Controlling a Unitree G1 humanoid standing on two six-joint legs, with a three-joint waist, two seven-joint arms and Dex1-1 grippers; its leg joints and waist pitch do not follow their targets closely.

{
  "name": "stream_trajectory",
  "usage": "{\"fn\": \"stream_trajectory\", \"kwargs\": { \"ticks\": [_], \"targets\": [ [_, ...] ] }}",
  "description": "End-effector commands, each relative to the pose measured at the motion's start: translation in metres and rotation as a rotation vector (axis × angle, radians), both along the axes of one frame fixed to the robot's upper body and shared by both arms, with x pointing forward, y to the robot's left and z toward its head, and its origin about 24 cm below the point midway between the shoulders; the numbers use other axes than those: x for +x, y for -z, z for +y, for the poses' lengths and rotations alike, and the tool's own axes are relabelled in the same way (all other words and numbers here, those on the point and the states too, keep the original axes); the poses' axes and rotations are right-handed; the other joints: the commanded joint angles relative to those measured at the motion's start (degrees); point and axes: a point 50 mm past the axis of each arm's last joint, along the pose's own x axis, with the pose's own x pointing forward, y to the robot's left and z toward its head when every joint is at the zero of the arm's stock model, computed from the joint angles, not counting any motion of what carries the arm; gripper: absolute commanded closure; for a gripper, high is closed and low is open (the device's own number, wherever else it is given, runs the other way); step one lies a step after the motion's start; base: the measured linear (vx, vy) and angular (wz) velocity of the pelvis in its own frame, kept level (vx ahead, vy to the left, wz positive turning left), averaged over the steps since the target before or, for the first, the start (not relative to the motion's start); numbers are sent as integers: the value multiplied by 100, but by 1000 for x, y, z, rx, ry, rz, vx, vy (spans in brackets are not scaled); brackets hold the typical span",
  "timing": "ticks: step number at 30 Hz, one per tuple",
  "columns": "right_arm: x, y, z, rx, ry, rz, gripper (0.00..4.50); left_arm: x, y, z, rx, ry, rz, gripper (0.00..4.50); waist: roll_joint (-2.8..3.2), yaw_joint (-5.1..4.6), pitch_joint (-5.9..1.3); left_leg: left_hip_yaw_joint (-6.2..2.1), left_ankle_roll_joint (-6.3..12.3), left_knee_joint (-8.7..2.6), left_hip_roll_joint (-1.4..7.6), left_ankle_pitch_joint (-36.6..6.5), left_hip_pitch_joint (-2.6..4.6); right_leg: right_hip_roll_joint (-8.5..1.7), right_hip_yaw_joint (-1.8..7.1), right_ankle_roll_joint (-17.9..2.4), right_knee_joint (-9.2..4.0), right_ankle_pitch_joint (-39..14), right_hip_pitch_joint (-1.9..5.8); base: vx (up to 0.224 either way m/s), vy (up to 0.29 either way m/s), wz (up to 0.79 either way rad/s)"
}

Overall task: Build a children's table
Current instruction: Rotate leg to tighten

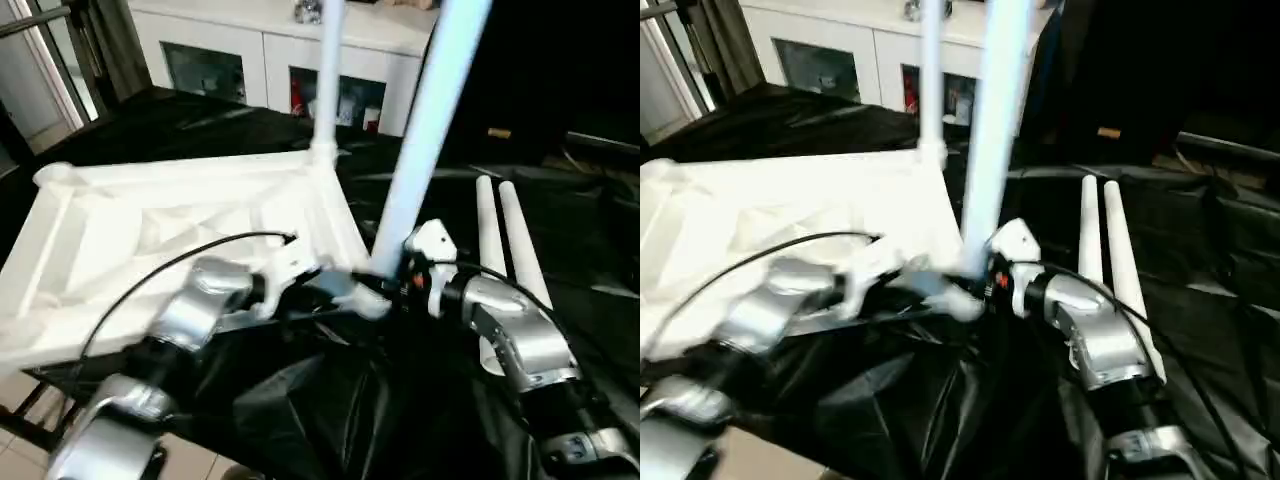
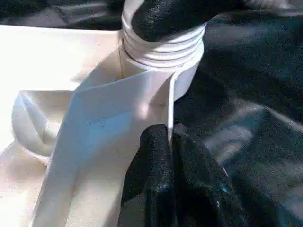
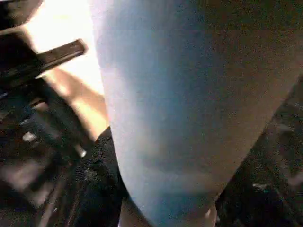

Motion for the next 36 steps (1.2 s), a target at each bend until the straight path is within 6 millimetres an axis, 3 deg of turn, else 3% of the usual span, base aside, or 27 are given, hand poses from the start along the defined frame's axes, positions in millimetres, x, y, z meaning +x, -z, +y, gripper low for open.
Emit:
{"fn": "stream_trajectory", "kwargs": {
  "ticks": [1, 4, 7, 8, 10, 12, 14, 17, 22, 31, 36],
  "targets": [
    [-8, 24, 20, -19, -2, 103, 249, 20, -20, -13, -45, -140, -100, 450, -81, -24, -343, -42, 59, -438, 182, -1260, 56, -405, 249, -835, -499, -2035, 251, 0, 0, 0],
    [-1, 31, 38, -27, 163, 130, 249, 33, -25, -34, -64, -300, -118, 450, -49, -29, -337, -42, -37, -441, 173, -1382, 109, -402, 250, -802, -540, -2276, 207, 0, 0, 0],
    [6, 32, 51, -22, 249, 145, 250, 36, -29, -51, -89, -327, -114, 450, -50, -54, -336, -64, -70, -464, 168, -1444, 69, -414, 237, -732, -563, -2369, 239, 0, 0, 0],
    [9, 29, 59, -17, 256, 127, 250, 36, -30, -59, -97, -324, -111, 450, -47, -47, -347, -67, -69, -459, 161, -1482, 89, -416, 229, -697, -577, -2389, 236, 0, 0, 0],
    [11, 28, 64, -25, 250, 119, 250, 36, -31, -65, -102, -317, -118, 450, -43, -42, -355, -66, -21, -455, 160, -1439, 77, -416, 238, -691, -572, -2230, 242, 0, 0, 0],
    [13, 25, 65, 23, 245, 138, 194, 36, -33, -67, -108, -292, -129, 450, -43, -40, -367, -71, 22, -459, 169, -1325, 52, -407, 240, -743, -529, -1956, 269, 0, 0, 0],
    [14, 23, 65, 44, 246, 146, 178, 36, -33, -68, -110, -285, -133, 450, -41, -36, -382, -60, 65, -441, 172, -1157, 41, -402, 245, -847, -486, -1543, 277, 0, 0, 0],
    [16, 18, 59, 33, 221, 101, 152, 34, -33, -61, -118, -238, -135, 450, -36, -27, -395, -54, 122, -425, 175, -1006, 40, -407, 239, -970, -448, -1203, 297, 0, 0, 0],
    [11, 15, 41, -1, 69, 74, 152, 27, -30, -45, -110, -119, -130, 450, -42, -19, -385, -44, 259, -415, 183, -958, 20, -407, 236, -1017, -442, -1083, 318, 0, 0, 0],
    [8, 11, -3, -100, -29, 33, 152, 4, -23, -18, -96, 113, -81, 450, -23, -44, -380, -49, 190, -435, 224, -1095, 42, -417, 232, -1164, -422, -1184, 302, 0, 0, 0],
    [1, 12, -9, -125, -99, 48, 152, 1, -23, -12, -102, 130, -71, 450, -39, -32, -372, -33, 246, -424, 222, -1052, 46, -412, 241, -1188, -420, -1140, 297, 0, 0, 0]
  ]
}}
